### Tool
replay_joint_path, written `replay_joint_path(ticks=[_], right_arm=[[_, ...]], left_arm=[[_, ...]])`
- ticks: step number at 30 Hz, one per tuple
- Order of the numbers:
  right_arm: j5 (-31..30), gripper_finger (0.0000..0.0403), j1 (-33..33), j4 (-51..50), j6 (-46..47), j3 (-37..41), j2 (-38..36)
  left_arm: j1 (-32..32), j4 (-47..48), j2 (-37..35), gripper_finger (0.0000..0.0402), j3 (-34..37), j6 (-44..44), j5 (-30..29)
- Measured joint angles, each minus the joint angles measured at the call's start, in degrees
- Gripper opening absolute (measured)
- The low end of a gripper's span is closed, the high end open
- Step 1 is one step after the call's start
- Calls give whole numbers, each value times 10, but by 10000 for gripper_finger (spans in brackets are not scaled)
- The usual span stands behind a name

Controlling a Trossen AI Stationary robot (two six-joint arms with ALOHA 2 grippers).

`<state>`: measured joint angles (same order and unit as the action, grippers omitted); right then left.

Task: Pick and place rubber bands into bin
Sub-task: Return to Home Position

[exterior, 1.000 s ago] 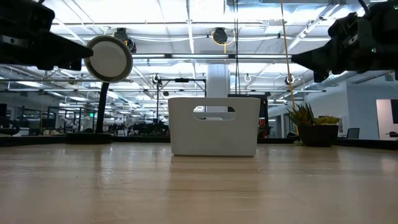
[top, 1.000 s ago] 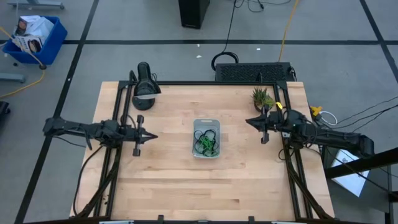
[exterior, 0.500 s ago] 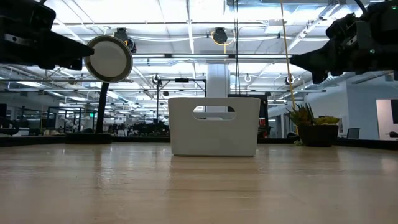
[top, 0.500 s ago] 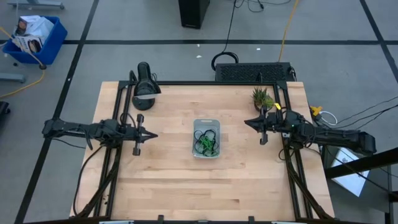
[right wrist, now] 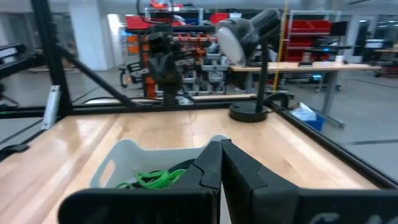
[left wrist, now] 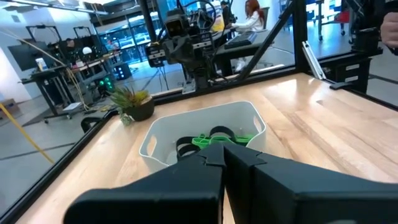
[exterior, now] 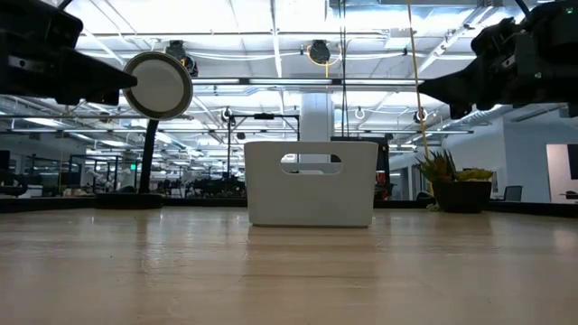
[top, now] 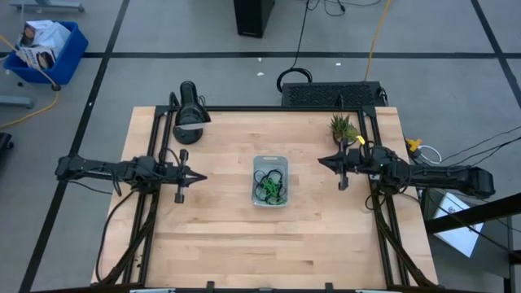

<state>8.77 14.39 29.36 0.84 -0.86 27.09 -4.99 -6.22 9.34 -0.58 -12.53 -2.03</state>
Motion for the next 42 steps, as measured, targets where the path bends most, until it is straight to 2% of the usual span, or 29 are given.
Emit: replay_joint_path(ticks=[8, 18, 24, 30, 42], right_arm=[[-12, 0, 0, 1, -2, 0, 0], [-12, 0, 0, 17, -4, 0, 0], [-12, 0, 0, 17, 0, 0, 0], [-12, 0, 0, 17, 0, 0, 0], [-12, 0, 0, 17, 0, 0, 0]], left_arm=[[0, 2, 0, 2, 0, 7, 0], [0, 5, 0, 26, 0, 10, -11], [0, 1, 0, 16, 0, 67, -11], [0, 1, 0, 4, 0, 71, -11], [0, 1, 0, 52, 0, 69, -11]])
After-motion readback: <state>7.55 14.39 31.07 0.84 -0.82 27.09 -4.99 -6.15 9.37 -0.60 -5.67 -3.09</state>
